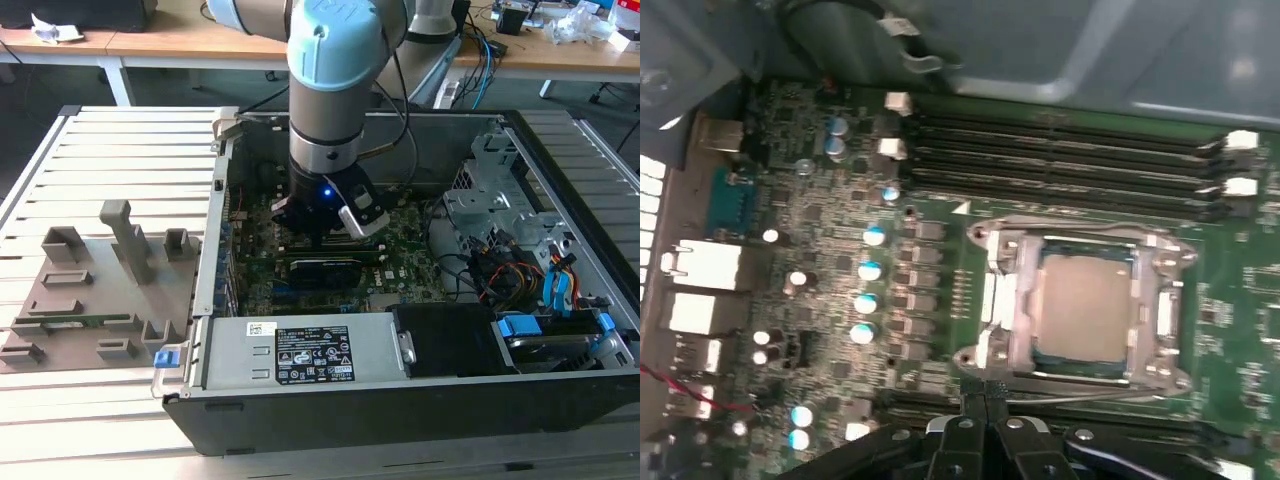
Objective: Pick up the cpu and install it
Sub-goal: 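Install the second cpu locking lever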
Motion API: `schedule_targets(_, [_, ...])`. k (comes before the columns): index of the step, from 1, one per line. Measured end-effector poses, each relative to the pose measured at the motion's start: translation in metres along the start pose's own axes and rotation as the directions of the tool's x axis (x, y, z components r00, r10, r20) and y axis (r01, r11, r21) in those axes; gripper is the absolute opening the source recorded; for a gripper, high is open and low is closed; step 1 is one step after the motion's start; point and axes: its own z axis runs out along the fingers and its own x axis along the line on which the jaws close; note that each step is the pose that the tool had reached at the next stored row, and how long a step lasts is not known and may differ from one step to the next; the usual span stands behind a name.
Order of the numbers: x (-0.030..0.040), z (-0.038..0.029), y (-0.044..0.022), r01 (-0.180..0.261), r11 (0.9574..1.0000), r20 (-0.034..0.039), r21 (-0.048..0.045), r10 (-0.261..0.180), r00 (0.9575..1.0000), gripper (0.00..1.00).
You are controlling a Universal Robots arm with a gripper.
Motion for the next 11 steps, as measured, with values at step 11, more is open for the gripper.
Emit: schedule_targets(11, [0.004, -0.0036, 0.0051, 0.009, 1.0, 0.001, -0.0034, -0.009, 1.0, 0.11])
